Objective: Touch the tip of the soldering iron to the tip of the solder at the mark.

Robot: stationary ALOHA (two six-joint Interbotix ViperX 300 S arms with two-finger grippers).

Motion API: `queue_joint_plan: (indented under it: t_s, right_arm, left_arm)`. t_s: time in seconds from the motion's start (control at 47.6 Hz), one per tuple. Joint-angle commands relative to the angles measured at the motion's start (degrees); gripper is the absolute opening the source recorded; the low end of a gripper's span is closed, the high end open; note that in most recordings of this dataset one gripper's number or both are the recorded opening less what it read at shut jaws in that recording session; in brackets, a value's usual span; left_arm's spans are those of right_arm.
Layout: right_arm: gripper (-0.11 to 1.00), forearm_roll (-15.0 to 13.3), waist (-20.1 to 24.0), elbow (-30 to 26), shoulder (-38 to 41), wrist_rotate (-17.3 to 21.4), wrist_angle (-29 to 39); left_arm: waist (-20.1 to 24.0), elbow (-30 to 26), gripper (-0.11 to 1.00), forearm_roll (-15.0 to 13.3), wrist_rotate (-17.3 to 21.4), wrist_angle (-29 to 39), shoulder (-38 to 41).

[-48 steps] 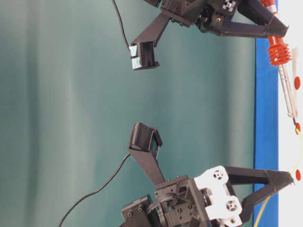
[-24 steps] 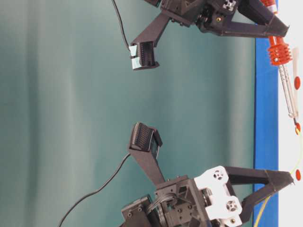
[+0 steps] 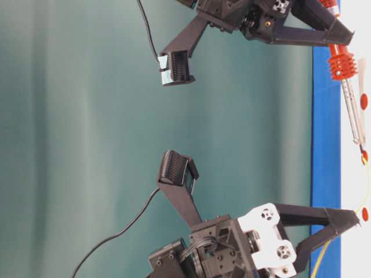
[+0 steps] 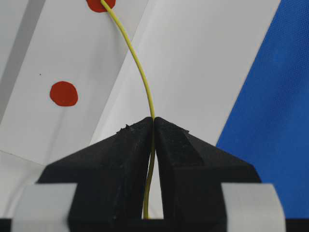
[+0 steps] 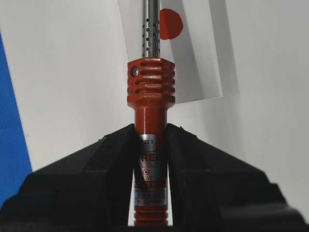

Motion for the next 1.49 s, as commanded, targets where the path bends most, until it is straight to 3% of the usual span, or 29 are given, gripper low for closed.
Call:
queue_joint_plan:
  t_s: [0.0, 0.672, 0.946, 1.219, 1.471]
  right_arm:
    - [0.06, -0.18, 0.18, -1.49, -0.53, 0.0, -0.35]
    - [0.06, -0.09, 0.18, -1.41, -0.53, 0.0, -0.35]
    - [0.06, -0.09, 0.18, -1.41, -0.62, 0.0, -0.26]
    - [0.06, -0.18, 0.18, -1.41, -0.62, 0.0, -0.44]
    - [0.06, -0.18, 0.18, -1.41, -0.7, -0.09, -0.44]
  left_arm:
    - [0.09, -1.23, 0.04, 0.18, -0.09, -0.18, -0.62]
    - [-0.18, -0.53, 0.04, 0.18, -0.09, 0.09, -1.76]
    - [-1.49, 3.08, 0.04, 0.09, -0.44, 1.14, -9.76]
    - [-2.55, 9.23, 0.04, 0.18, -3.25, -1.41, -18.19]
    - [-2.46, 11.43, 0.04, 0.18, -4.66, -4.57, -19.95]
